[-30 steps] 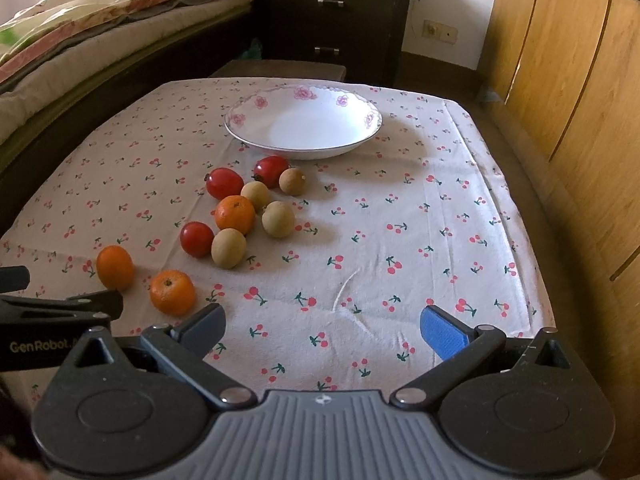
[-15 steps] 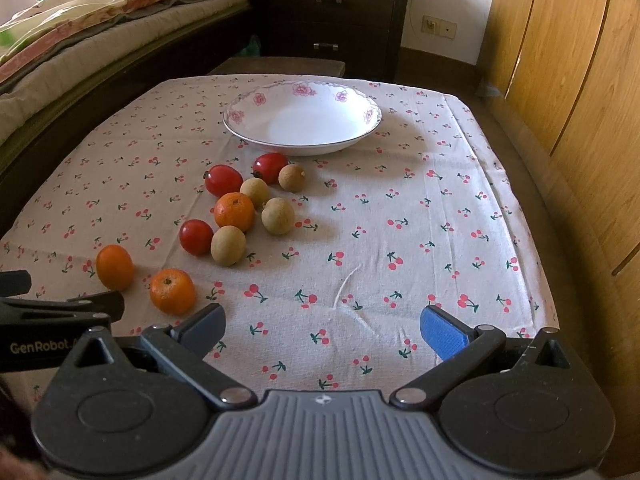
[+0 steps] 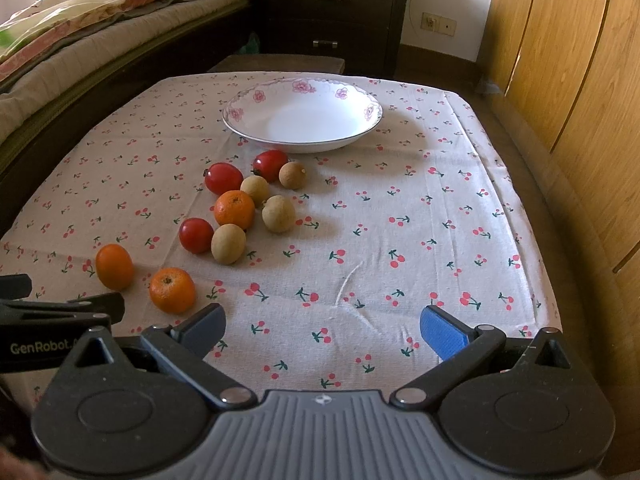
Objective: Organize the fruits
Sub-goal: 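Move the right tool toward the mandarin orange nearest it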
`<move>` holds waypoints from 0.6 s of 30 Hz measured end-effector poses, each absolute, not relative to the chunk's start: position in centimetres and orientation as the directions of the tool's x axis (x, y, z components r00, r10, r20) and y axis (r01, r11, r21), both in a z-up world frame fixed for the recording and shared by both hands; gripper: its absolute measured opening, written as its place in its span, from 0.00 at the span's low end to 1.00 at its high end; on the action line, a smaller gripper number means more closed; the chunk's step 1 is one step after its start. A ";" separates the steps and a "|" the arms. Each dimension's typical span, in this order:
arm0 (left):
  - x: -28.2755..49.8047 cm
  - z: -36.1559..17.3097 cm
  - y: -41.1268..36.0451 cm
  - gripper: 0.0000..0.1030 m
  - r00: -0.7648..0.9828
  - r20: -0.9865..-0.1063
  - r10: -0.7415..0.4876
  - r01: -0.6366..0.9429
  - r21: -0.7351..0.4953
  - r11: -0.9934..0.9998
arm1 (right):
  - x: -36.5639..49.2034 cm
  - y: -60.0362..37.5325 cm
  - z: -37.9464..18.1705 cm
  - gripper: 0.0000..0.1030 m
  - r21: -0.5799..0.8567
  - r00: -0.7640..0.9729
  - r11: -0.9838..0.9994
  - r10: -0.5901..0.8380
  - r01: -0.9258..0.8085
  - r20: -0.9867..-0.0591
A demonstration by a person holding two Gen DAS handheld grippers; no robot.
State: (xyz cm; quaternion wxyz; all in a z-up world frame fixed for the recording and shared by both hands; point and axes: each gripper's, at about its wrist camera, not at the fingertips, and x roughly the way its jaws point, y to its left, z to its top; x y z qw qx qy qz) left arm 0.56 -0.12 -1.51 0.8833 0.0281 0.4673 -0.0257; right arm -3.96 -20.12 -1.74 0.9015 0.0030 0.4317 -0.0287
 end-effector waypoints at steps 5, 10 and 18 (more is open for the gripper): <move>0.6 -1.6 -0.1 0.99 0.557 -0.830 -0.018 0.069 0.024 0.997 | -4.0 -20.0 -1.8 1.00 -0.019 0.623 0.998 -0.049 0.055 -0.781; 0.7 -1.8 0.1 0.99 0.552 -0.834 -0.019 0.067 0.021 0.998 | -3.8 -19.8 -2.0 1.00 -0.020 0.618 0.998 -0.048 0.053 -0.785; 0.9 -2.3 0.9 0.98 0.540 -0.842 -0.021 0.056 0.011 0.998 | -3.3 -19.1 -2.3 1.00 -0.020 0.613 0.999 -0.036 0.032 -0.789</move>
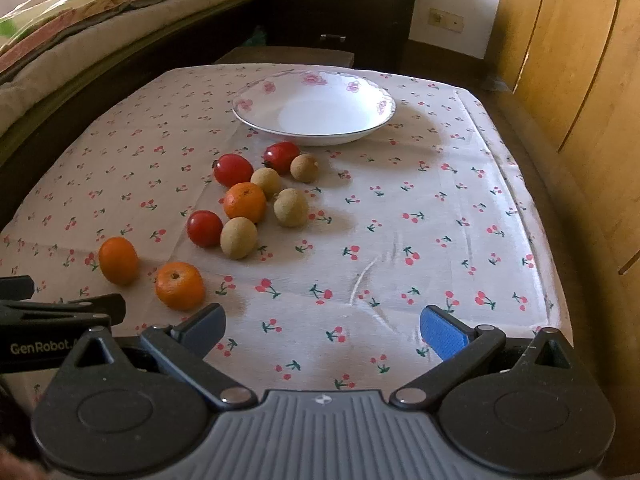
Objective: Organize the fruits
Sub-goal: 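Move the right tool toward the mandarin orange nearest it, then close the right gripper on the mandarin orange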
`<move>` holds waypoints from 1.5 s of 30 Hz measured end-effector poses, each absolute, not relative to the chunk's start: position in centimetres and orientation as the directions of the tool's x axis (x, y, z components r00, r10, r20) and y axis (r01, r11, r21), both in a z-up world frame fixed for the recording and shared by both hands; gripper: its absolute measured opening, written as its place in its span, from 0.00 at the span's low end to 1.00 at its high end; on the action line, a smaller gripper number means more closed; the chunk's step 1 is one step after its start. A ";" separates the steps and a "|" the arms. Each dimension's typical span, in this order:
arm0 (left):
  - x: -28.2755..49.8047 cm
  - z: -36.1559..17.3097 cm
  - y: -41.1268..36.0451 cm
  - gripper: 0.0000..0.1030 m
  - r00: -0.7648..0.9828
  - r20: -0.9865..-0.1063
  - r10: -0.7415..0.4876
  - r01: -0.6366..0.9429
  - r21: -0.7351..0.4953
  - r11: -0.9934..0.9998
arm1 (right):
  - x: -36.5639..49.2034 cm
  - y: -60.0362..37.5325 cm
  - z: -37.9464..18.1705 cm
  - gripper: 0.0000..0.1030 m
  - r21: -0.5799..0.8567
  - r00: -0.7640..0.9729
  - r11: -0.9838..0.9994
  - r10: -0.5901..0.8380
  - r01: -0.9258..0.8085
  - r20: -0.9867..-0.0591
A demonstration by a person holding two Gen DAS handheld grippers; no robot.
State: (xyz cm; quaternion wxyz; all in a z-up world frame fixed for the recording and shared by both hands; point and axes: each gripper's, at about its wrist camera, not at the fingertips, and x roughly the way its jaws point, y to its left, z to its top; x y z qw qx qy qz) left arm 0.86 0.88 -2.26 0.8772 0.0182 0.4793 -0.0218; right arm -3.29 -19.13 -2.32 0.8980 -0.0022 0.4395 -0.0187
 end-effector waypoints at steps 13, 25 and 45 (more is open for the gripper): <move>1.3 -2.6 3.0 0.98 0.528 -0.849 -0.018 0.008 -0.016 1.000 | -2.0 -17.2 -2.4 0.94 0.000 0.612 0.998 0.039 -0.063 -0.790; 1.5 -2.7 3.7 0.96 0.524 -0.852 -0.008 -0.010 -0.016 1.000 | -1.1 -16.6 -2.9 0.87 0.060 0.576 0.994 0.103 -0.092 -0.811; 1.6 -2.9 5.3 0.91 0.533 -0.846 -0.003 -0.038 -0.028 0.999 | 0.1 -14.7 -3.5 0.71 0.123 0.546 0.975 0.206 -0.185 -0.812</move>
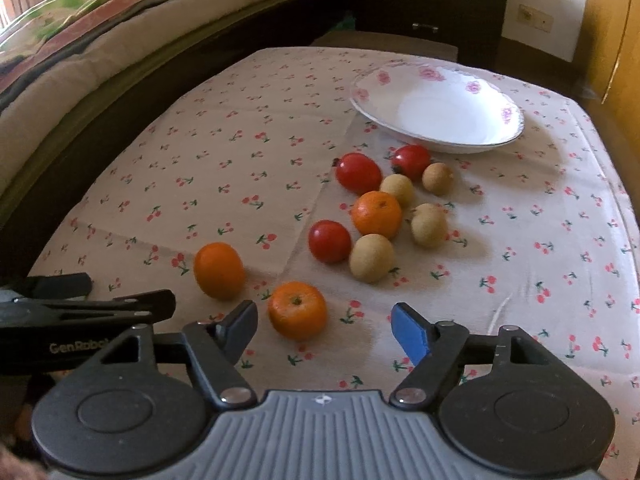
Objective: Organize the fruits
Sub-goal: 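Close the right gripper on the mandarin orange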
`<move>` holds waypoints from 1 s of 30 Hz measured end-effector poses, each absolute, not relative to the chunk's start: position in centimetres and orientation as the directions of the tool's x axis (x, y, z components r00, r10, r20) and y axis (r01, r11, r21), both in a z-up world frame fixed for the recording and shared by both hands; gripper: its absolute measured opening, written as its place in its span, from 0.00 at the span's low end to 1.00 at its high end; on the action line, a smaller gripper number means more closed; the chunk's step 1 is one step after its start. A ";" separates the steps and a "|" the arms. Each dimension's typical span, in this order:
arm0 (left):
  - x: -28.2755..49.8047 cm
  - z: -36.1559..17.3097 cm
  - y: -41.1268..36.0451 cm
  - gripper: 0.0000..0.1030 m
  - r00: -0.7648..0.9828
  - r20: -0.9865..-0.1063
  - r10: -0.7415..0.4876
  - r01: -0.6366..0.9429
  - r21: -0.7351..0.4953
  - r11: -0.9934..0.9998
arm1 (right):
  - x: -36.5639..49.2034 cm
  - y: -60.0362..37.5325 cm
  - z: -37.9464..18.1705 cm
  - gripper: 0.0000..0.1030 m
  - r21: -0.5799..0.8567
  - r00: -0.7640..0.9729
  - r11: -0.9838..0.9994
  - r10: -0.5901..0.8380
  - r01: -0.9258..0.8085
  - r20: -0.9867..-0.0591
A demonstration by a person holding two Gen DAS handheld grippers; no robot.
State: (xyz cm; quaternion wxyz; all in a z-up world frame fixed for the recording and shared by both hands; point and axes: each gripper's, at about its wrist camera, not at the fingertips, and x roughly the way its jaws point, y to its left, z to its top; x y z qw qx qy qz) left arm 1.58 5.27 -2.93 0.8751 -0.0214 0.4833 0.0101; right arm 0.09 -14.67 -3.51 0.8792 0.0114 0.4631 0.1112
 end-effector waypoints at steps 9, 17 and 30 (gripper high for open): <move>1.7 -3.0 5.7 0.89 0.537 -0.843 0.022 -0.060 -0.012 0.998 | 0.7 -14.2 -4.0 0.70 0.141 0.556 0.969 0.231 -0.201 -0.798; 1.9 -3.2 5.8 0.92 0.533 -0.845 0.038 -0.069 0.001 0.998 | 0.9 -14.5 -4.2 0.80 0.174 0.551 0.961 0.266 -0.214 -0.791; 1.7 -3.0 6.0 0.92 0.519 -0.855 -0.012 -0.047 -0.042 0.998 | -0.5 -13.4 -3.6 0.32 0.047 0.568 0.958 0.207 -0.283 -0.796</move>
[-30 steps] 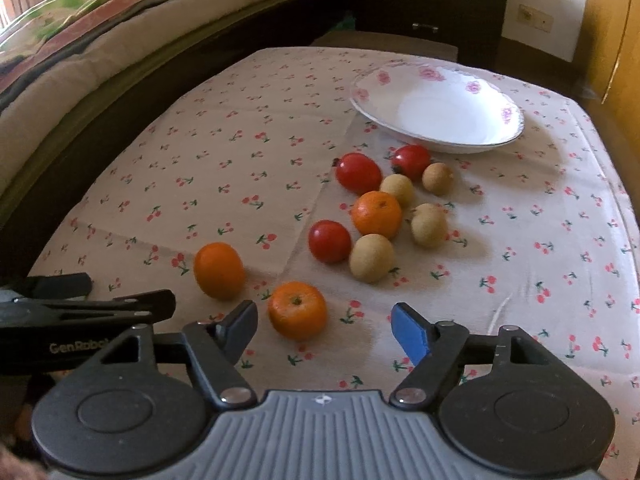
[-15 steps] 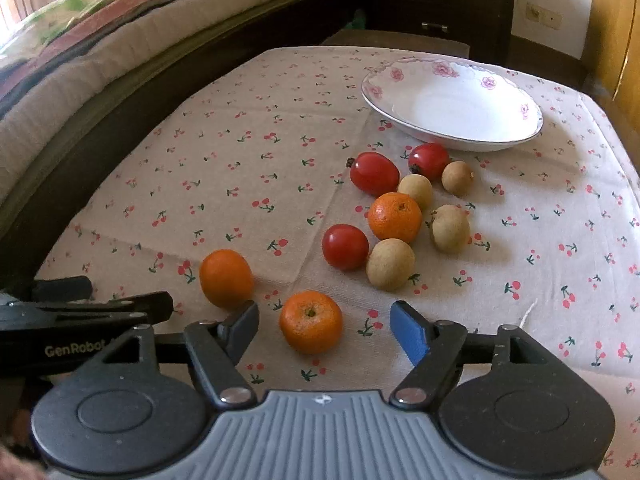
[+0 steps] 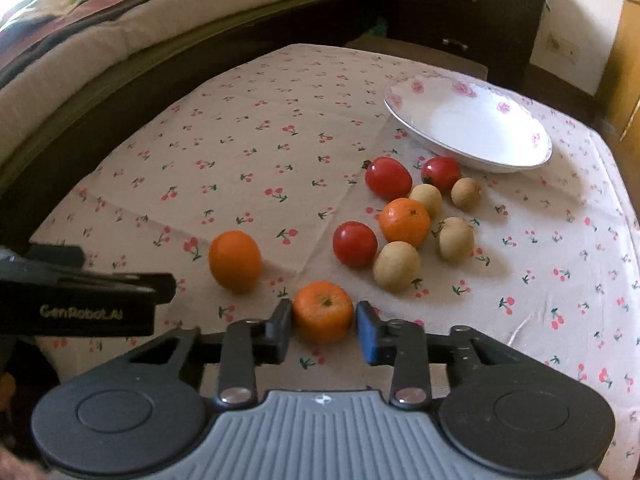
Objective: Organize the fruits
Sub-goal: 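Close the right gripper on the mandarin orange, then close the left gripper on the larger orange while the right tool holds its mandarin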
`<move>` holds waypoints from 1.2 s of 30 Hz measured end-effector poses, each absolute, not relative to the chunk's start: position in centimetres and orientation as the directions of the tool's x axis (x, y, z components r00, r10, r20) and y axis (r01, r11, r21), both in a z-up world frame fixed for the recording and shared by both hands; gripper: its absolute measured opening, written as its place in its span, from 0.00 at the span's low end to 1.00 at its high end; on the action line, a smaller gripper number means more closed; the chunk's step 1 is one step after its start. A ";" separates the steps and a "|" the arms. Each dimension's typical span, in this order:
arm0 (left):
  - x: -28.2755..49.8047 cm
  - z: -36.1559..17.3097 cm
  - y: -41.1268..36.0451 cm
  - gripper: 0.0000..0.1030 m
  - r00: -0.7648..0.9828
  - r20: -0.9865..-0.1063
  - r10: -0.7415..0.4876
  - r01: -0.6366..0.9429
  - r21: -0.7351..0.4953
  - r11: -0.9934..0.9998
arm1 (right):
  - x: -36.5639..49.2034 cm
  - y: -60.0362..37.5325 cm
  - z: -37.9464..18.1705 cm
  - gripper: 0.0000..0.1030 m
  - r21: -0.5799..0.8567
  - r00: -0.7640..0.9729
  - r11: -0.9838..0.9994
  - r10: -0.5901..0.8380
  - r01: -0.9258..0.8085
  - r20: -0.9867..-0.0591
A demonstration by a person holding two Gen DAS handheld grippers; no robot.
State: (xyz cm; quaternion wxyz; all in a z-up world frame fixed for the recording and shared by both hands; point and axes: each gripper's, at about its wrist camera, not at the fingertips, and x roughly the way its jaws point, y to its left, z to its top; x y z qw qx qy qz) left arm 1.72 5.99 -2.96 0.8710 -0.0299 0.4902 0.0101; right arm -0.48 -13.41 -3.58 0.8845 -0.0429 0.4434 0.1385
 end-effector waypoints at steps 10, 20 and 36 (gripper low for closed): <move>1.8 -2.1 2.8 0.78 0.569 -0.816 -0.105 0.080 -0.073 0.994 | -1.6 -16.9 -1.8 0.32 0.111 0.590 0.970 0.221 -0.217 -0.777; 3.1 -2.4 0.4 0.75 0.584 -0.805 -0.098 0.111 -0.040 0.993 | -1.6 -19.0 -1.7 0.32 0.186 0.588 0.967 0.255 -0.176 -0.768; 5.7 -3.2 -1.6 0.68 0.564 -0.817 -0.122 0.214 0.002 0.977 | -0.9 -20.2 -2.1 0.32 0.235 0.574 0.961 0.274 -0.143 -0.771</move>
